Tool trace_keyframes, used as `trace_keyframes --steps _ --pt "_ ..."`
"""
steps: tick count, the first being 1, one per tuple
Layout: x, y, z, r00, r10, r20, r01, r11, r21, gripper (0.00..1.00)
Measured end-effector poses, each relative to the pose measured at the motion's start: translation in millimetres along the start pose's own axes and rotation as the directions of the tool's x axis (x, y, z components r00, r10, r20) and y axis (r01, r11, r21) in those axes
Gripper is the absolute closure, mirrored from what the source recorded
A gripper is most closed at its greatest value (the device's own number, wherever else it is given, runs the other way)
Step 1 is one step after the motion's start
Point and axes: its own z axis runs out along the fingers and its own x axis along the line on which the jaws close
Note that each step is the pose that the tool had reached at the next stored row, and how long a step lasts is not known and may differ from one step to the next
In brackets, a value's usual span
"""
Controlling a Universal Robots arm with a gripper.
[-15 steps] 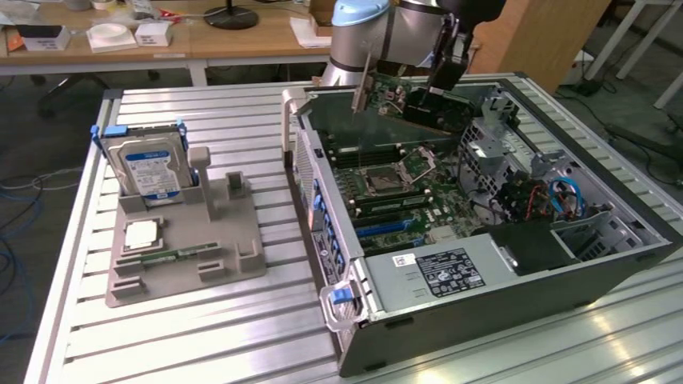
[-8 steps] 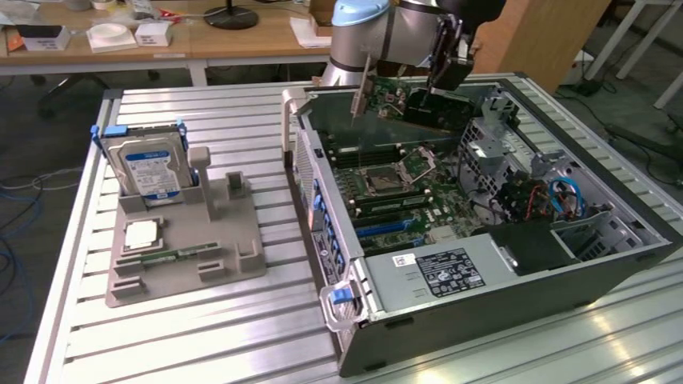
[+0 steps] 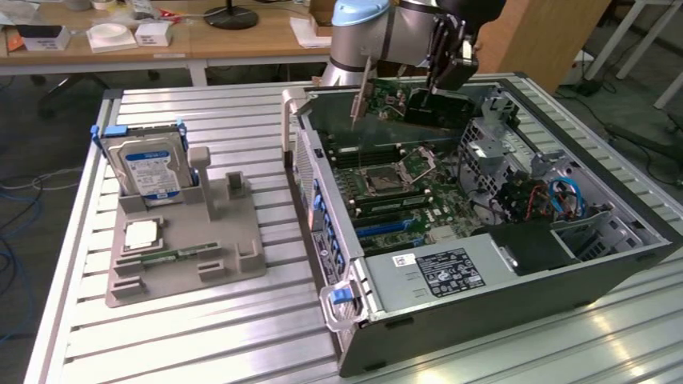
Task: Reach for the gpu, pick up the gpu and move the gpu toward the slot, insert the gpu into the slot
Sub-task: 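Insert the gpu into the slot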
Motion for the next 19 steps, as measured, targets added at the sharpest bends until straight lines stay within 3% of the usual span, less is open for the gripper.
trace_keyframes --steps 6,10,14,19 --pt "0.0 0.0 0.2 0.9975 -0.070 0.0011 0.070 0.9975 0.0024 0.74" --pt "0.1 0.0 0.3 0.9918 -0.127 -0.0001 0.127 0.9918 0.0036 0.74" --pt "0.1 0.0 0.5 0.9818 -0.190 -0.0019 0.190 0.9818 0.0041 0.74" --pt "0.0 0.0 0.7 0.9639 -0.266 -0.0039 0.266 0.9639 0.0056 0.74"
